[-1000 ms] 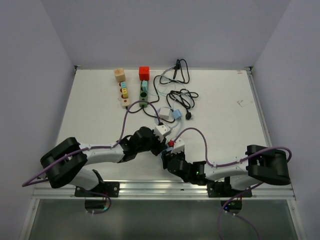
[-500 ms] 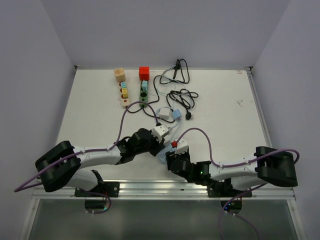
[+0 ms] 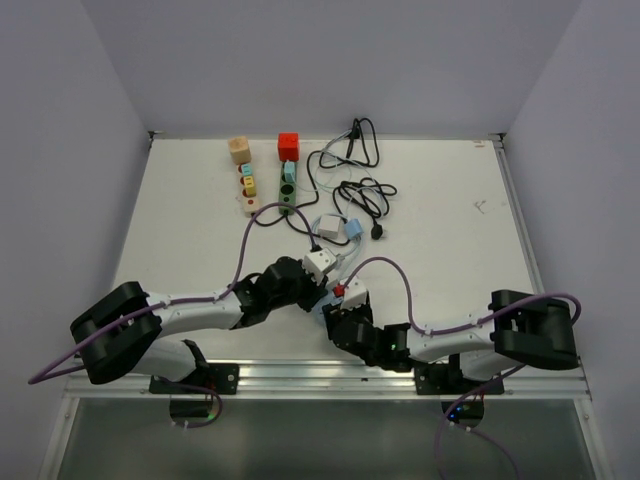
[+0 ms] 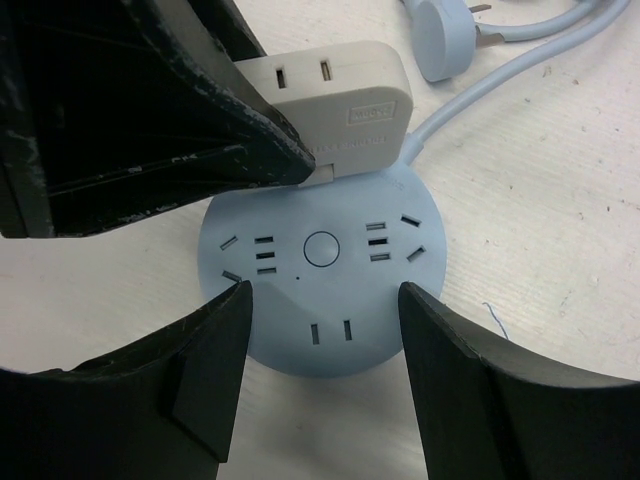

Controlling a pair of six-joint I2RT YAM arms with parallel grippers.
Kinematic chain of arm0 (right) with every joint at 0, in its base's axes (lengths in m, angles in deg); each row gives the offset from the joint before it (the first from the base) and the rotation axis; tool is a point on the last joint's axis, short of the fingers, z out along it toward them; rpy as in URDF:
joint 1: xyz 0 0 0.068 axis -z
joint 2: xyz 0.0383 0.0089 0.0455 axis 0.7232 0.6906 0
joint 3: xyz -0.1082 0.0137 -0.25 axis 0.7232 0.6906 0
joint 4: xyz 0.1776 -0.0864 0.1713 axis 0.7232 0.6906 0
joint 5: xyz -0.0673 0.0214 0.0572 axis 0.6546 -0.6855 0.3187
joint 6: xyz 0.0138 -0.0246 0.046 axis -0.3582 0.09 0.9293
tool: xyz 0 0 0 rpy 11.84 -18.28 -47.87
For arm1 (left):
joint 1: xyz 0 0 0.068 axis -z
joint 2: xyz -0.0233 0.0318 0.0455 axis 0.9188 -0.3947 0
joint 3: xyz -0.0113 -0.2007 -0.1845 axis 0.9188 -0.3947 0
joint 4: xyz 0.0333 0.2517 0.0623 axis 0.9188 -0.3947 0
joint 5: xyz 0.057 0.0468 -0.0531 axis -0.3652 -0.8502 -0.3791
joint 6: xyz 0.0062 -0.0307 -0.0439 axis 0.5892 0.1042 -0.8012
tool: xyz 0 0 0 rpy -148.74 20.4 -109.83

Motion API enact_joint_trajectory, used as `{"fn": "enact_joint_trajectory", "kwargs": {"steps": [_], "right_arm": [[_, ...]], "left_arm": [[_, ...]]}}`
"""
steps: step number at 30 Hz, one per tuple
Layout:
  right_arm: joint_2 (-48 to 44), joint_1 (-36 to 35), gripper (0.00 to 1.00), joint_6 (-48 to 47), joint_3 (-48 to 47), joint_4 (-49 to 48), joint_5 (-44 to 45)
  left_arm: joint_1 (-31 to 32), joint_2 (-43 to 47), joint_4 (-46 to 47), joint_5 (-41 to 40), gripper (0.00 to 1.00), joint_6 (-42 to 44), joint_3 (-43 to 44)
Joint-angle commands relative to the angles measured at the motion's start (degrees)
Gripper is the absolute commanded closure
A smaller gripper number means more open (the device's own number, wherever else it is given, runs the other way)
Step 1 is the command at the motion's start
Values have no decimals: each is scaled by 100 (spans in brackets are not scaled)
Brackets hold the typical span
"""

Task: Pull the plug off the socket
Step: Remove the plug from the socket.

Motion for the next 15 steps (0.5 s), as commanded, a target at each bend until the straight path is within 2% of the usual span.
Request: {"fn": "enact_joint_trajectory", "kwargs": {"steps": [1, 15], "right_arm": [[269, -53, 36, -28, -84, 58, -204], [727, -44, 37, 51, -260, 182, -415]], "left_arm": [[69, 20, 151, -122, 100, 25, 86], [140, -253, -1159, -359, 100, -54, 895]]}}
